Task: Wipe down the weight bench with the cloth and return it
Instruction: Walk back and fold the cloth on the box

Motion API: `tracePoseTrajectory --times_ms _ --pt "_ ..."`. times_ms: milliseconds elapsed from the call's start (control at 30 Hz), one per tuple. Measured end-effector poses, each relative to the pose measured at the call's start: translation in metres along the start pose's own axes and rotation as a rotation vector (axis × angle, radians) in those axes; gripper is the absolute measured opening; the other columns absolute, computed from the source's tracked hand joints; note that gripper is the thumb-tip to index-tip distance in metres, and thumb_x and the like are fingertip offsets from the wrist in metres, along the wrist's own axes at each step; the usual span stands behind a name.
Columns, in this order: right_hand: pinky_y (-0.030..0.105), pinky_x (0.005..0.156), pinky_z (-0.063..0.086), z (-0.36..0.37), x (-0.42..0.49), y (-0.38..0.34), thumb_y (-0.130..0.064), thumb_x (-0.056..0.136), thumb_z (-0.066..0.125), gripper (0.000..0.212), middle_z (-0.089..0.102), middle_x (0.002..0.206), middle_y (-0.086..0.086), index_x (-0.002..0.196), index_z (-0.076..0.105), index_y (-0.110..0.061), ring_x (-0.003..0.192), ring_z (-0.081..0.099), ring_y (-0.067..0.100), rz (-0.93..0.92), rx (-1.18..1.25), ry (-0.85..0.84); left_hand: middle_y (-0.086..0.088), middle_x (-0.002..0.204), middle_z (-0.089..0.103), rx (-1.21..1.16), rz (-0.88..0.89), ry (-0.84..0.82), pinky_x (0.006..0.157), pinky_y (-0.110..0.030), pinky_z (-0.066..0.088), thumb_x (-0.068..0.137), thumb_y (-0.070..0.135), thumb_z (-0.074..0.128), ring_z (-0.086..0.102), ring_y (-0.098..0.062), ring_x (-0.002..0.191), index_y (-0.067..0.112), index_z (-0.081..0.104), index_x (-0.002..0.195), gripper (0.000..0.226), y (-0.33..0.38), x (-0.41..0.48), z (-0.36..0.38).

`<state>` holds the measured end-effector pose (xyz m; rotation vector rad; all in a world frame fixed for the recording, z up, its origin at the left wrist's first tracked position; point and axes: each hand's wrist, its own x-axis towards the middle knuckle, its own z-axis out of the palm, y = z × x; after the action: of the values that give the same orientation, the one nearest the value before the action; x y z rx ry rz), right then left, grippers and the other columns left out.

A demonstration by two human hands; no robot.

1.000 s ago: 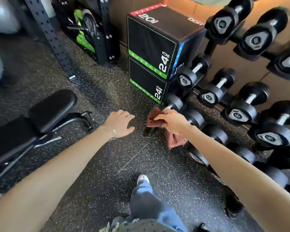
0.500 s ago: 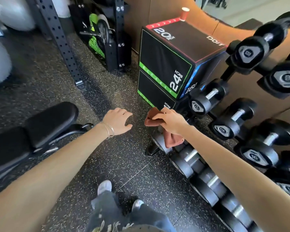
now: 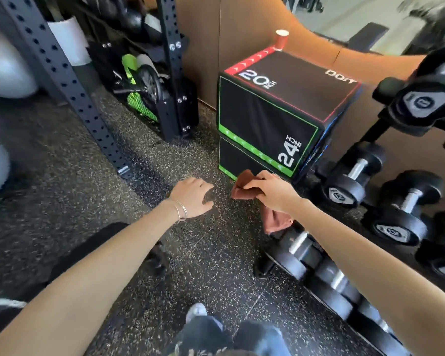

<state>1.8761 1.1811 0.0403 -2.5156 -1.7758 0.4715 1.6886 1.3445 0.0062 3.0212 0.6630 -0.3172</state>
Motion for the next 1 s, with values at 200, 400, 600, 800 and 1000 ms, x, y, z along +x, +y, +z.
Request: tracePoseTrajectory --times_ms 200,400,600,800,1000 --pt "0.041 0.089 0.046 -0.006 0.048 0.011 -0.014 0.090 0.050 0.045 0.045 0.125 0.001 0.127 0.051 -0.039 0.111 0.047 0.026 0.070 0.014 0.002 -0.001 0.142 0.046 0.013 0.113 0.001 0.099 -0.042 0.044 0.089 0.055 0.039 0.042 -0.022 0.129 0.025 0.035 0.141 0.060 -0.033 0.069 -0.008" --pt "0.041 0.087 0.047 -0.006 0.104 0.055 -0.013 0.089 0.051 0.045 0.046 0.123 0.002 0.126 0.052 -0.038 0.108 0.048 0.027 0.119 0.031 -0.055 -0.003 0.142 0.044 -0.005 0.193 -0.030 0.104 -0.042 0.039 0.090 0.054 0.039 0.039 -0.023 0.131 0.023 0.034 0.142 0.061 -0.050 0.152 -0.007" --pt "0.038 0.088 0.047 -0.028 0.177 0.120 -0.012 0.089 0.050 0.045 0.047 0.123 0.004 0.126 0.053 -0.036 0.113 0.048 0.027 0.169 0.060 -0.017 -0.002 0.143 0.044 0.024 0.238 -0.058 0.104 -0.040 0.038 0.092 0.049 0.041 0.039 -0.023 0.130 0.022 0.035 0.142 0.057 -0.065 0.255 -0.035" --pt "0.040 0.089 0.046 -0.064 0.233 0.187 -0.013 0.090 0.050 0.044 0.046 0.122 0.001 0.126 0.053 -0.039 0.111 0.047 0.025 0.204 0.040 -0.019 -0.004 0.141 0.046 0.055 0.292 -0.012 0.102 -0.039 0.039 0.091 0.048 0.044 0.041 -0.025 0.129 0.021 0.037 0.142 0.058 -0.058 0.361 -0.075" --pt "0.041 0.091 0.044 -0.084 0.280 0.236 -0.013 0.090 0.049 0.046 0.043 0.129 0.002 0.126 0.051 -0.041 0.113 0.044 0.027 0.261 0.037 -0.018 -0.001 0.139 0.048 0.055 0.369 -0.002 0.101 -0.038 0.041 0.091 0.048 0.045 0.043 -0.022 0.127 0.021 0.038 0.141 0.057 -0.051 0.437 -0.087"
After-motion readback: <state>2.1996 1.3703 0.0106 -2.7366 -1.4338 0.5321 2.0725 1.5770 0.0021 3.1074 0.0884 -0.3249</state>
